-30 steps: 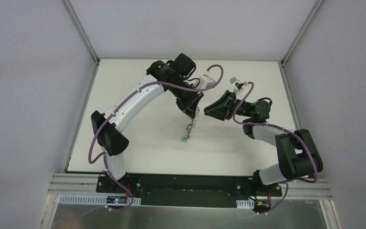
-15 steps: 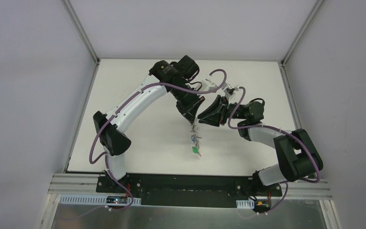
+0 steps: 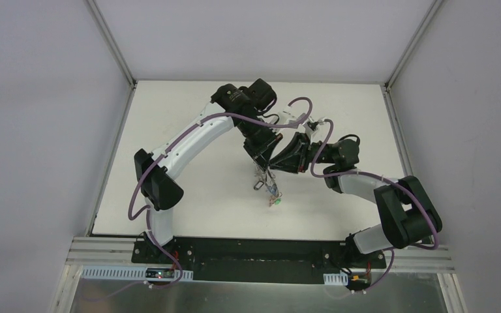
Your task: Put the keys on the keyring
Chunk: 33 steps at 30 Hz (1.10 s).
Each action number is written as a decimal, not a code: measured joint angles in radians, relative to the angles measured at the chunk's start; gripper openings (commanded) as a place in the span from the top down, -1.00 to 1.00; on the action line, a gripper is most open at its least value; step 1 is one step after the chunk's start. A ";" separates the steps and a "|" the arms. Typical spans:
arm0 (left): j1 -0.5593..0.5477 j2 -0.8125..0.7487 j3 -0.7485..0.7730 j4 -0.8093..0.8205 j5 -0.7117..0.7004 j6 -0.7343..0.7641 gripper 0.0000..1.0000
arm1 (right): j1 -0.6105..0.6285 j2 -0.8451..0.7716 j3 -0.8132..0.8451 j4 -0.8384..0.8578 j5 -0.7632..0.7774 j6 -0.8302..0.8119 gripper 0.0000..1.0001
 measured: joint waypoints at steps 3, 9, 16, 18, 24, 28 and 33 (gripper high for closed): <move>0.000 0.006 0.000 -0.001 0.006 -0.005 1.00 | 0.003 0.004 0.001 0.000 0.001 0.000 0.80; 0.000 0.008 0.000 -0.009 0.016 -0.009 1.00 | 0.005 0.020 0.003 0.003 0.008 0.001 0.95; 0.000 0.008 0.000 -0.010 0.016 -0.008 1.00 | 0.006 0.023 0.003 0.010 0.007 0.007 1.00; 0.001 0.008 0.001 -0.010 0.017 -0.008 1.00 | 0.006 0.023 0.006 0.010 0.005 0.010 1.00; 0.009 0.008 0.005 0.000 0.023 0.000 0.82 | -0.011 0.023 0.013 0.008 0.000 0.039 1.00; 0.023 -0.002 -0.018 0.061 0.028 0.004 0.67 | -0.045 0.023 0.014 0.015 0.008 0.082 1.00; 0.043 -0.047 -0.074 0.119 0.028 0.018 0.60 | -0.081 0.008 0.014 0.015 0.024 0.129 1.00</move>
